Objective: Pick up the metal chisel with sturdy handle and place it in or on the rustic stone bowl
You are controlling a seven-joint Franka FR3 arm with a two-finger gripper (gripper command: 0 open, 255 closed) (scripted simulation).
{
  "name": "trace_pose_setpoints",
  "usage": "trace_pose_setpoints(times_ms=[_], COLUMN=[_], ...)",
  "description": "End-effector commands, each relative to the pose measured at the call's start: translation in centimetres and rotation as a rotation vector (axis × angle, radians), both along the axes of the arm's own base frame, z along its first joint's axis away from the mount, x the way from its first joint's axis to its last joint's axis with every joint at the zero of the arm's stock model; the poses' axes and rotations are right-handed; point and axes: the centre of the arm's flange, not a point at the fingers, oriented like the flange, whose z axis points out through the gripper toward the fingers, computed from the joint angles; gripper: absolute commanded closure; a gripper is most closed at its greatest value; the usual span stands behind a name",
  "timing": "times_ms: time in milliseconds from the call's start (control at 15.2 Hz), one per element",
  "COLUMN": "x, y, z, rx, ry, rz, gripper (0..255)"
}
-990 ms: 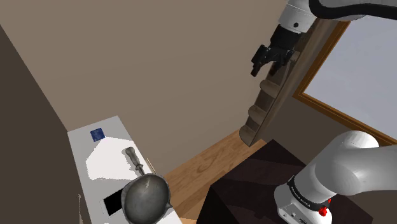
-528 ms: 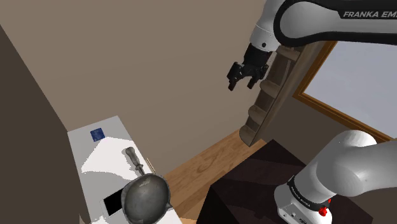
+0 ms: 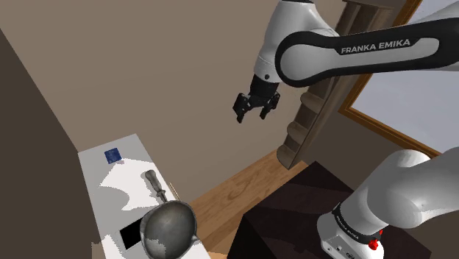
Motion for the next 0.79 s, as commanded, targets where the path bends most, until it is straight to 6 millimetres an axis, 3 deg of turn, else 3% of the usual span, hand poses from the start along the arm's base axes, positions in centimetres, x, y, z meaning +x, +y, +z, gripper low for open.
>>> trace_pose_setpoints(times_ms=[0, 726], x=[0.7, 4.7], y=[2.3, 13.1], z=[-1.6, -10.8], rx=[-0.002, -0.02], ry=[0.003, 0.022], rz=[0.003, 0.018], gripper=[0, 0])
